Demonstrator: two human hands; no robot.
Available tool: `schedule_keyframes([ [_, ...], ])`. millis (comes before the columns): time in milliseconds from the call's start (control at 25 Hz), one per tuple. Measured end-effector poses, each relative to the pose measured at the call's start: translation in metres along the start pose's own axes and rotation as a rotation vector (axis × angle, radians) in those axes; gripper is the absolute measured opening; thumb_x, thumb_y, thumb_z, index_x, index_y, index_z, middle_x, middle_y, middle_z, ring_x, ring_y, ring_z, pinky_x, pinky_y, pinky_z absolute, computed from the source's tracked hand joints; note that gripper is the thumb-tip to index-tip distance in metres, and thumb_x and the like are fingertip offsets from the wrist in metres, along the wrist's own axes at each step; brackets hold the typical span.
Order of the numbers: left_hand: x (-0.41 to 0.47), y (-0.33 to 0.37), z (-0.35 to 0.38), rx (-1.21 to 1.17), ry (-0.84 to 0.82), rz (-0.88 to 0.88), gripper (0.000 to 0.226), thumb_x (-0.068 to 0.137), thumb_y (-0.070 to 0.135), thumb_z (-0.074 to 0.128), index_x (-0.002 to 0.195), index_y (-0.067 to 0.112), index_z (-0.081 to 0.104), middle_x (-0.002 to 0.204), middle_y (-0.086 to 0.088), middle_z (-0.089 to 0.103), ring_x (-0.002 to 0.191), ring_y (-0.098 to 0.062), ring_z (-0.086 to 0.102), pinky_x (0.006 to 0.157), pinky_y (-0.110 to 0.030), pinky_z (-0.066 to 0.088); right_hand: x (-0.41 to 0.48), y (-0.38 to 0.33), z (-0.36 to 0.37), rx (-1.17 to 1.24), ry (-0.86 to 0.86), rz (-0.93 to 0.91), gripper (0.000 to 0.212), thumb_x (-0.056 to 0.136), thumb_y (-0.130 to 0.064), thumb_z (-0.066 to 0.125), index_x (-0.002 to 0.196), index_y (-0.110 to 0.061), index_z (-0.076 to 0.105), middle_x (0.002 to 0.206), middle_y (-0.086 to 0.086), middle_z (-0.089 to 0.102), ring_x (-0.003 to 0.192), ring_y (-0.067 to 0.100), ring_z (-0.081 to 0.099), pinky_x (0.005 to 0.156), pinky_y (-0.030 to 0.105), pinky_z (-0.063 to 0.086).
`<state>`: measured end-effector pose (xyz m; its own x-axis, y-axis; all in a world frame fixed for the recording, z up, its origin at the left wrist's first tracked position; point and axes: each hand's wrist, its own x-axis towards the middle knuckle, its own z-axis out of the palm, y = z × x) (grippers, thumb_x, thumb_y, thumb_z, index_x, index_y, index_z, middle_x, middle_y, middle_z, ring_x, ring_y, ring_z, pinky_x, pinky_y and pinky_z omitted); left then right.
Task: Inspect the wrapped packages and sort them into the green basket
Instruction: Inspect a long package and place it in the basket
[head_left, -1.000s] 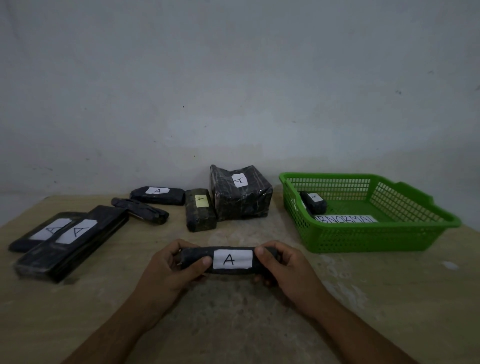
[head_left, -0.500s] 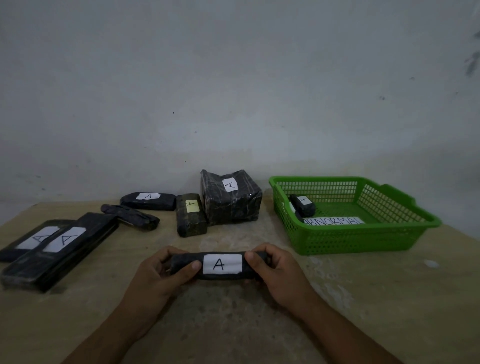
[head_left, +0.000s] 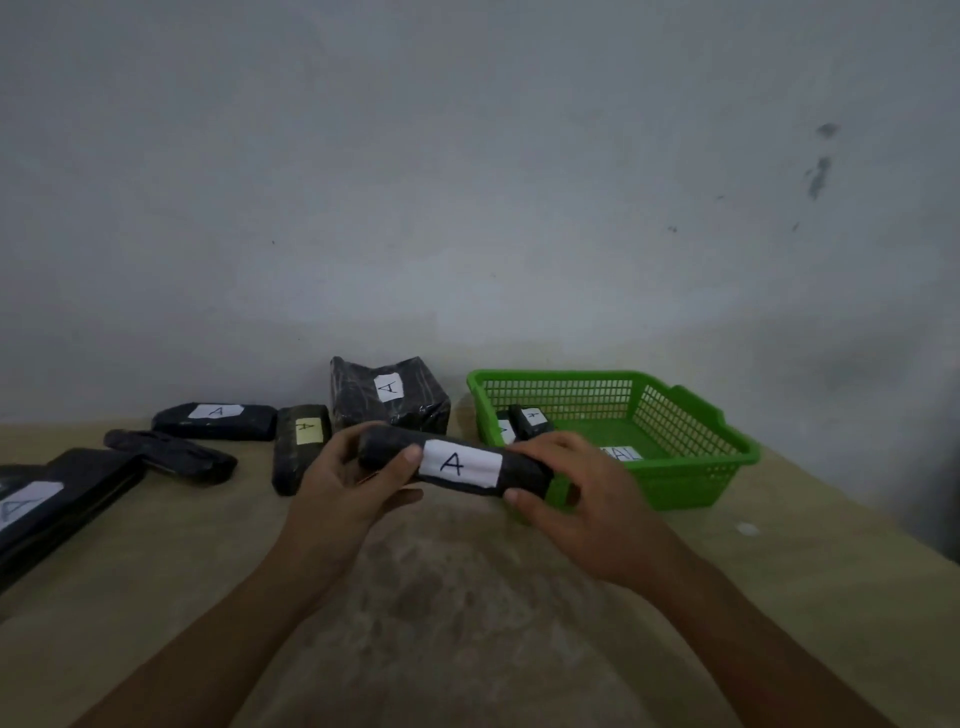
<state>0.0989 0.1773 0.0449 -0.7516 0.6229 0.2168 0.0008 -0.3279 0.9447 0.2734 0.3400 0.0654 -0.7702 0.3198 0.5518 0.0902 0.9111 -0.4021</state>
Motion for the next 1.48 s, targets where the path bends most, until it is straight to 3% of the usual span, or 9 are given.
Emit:
schedule_keyframes([
  [240, 0.025, -0.012, 0.062, 0.081, -0.101, 0.009, 0.044, 0.083, 0.012, 0.068, 0.125, 0.01, 0.055, 0.108, -0.005, 0.071, 0.098, -0.021, 0.069, 0.08, -0.041, 0.06, 0.013, 0.039, -0.058, -0.069, 0.132, 0.197, 0.029, 0.077, -0.029, 0.077, 0.106, -0.03, 0.073, 0.091, -0.008, 0.064, 0.081, -0.001, 0.057, 0.062, 0.008, 0.036],
  [360, 0.029, -0.03, 0.081, 0.216, -0.051, -0.021, 0.032, 0.086, 0.012, 0.066, 0.116, 0.016, 0.054, 0.104, 0.006, 0.063, 0.091, -0.009, 0.064, 0.08, -0.041, 0.058, 0.022, 0.054, -0.066, -0.08, 0.13, 0.424, 0.019, 0.079, -0.032, 0.073, 0.096, -0.022, 0.075, 0.084, -0.003, 0.07, 0.077, 0.011, 0.065, 0.064, 0.027, 0.048],
  [560, 0.036, -0.047, 0.095, 0.321, -0.056, -0.074, 0.033, 0.084, 0.017, 0.07, 0.111, 0.019, 0.051, 0.105, 0.006, 0.057, 0.096, -0.016, 0.062, 0.089, -0.047, 0.055, 0.047, 0.094, -0.061, -0.071, 0.04, 0.662, 0.028, 0.082, -0.037, 0.068, 0.085, -0.01, 0.076, 0.076, 0.008, 0.075, 0.072, 0.023, 0.073, 0.071, 0.039, 0.061],
  [800, 0.055, -0.049, 0.098, 0.315, -0.079, -0.093, 0.038, 0.085, 0.013, 0.067, 0.119, 0.016, 0.052, 0.111, 0.005, 0.059, 0.103, -0.018, 0.061, 0.085, -0.043, 0.057, 0.089, 0.132, -0.044, -0.248, -0.21, 0.708, 0.043, 0.084, -0.036, 0.066, 0.098, 0.005, 0.07, 0.083, 0.017, 0.074, 0.071, 0.027, 0.073, 0.064, 0.036, 0.06],
  [960, 0.06, -0.051, 0.094, 0.279, -0.13, -0.113, 0.038, 0.085, 0.011, 0.067, 0.119, 0.018, 0.05, 0.11, 0.009, 0.057, 0.101, -0.017, 0.063, 0.06, -0.02, 0.057, 0.105, 0.138, -0.024, -0.278, -0.347, 0.749, 0.039, 0.084, -0.034, 0.069, 0.1, 0.002, 0.066, 0.081, 0.011, 0.066, 0.061, 0.02, 0.065, 0.057, 0.029, 0.056],
  [1120, 0.061, -0.053, 0.09, 0.237, -0.169, -0.112, 0.038, 0.083, 0.01, 0.069, 0.116, 0.016, 0.053, 0.113, 0.003, 0.061, 0.097, -0.019, 0.066, 0.056, -0.017, 0.055, 0.111, 0.138, -0.005, -0.348, -0.427, 0.72, 0.036, 0.083, -0.035, 0.071, 0.091, -0.001, 0.065, 0.091, 0.015, 0.068, 0.074, 0.026, 0.064, 0.066, 0.035, 0.056],
  [1240, 0.06, -0.052, 0.088, 0.205, -0.188, -0.111, 0.037, 0.082, 0.008, 0.07, 0.115, 0.016, 0.053, 0.111, 0.003, 0.061, 0.096, -0.016, 0.066, 0.055, -0.016, 0.055, 0.113, 0.14, 0.001, -0.329, -0.452, 0.714, 0.035, 0.084, -0.036, 0.071, 0.066, -0.012, 0.053, 0.074, 0.008, 0.063, 0.053, 0.017, 0.057, 0.044, 0.021, 0.048],
  [1320, 0.061, -0.051, 0.089, 0.2, -0.193, -0.113, 0.039, 0.082, 0.007, 0.069, 0.116, 0.015, 0.053, 0.11, 0.002, 0.061, 0.094, -0.015, 0.066, 0.055, -0.016, 0.055, 0.113, 0.141, 0.001, -0.317, -0.447, 0.717, 0.04, 0.085, -0.041, 0.07, 0.061, -0.017, 0.048, 0.061, 0.001, 0.054, 0.047, 0.01, 0.051, 0.036, 0.017, 0.04],
  [1480, 0.062, -0.051, 0.089, 0.202, -0.203, -0.119, 0.04, 0.082, 0.006, 0.069, 0.117, 0.014, 0.052, 0.111, 0.0, 0.061, 0.092, -0.013, 0.065, 0.054, -0.016, 0.054, 0.114, 0.147, 0.001, -0.332, -0.472, 0.698, 0.034, 0.084, -0.04, 0.07, 0.07, -0.013, 0.055, 0.072, 0.004, 0.06, 0.062, 0.019, 0.061, 0.064, 0.031, 0.056],
])
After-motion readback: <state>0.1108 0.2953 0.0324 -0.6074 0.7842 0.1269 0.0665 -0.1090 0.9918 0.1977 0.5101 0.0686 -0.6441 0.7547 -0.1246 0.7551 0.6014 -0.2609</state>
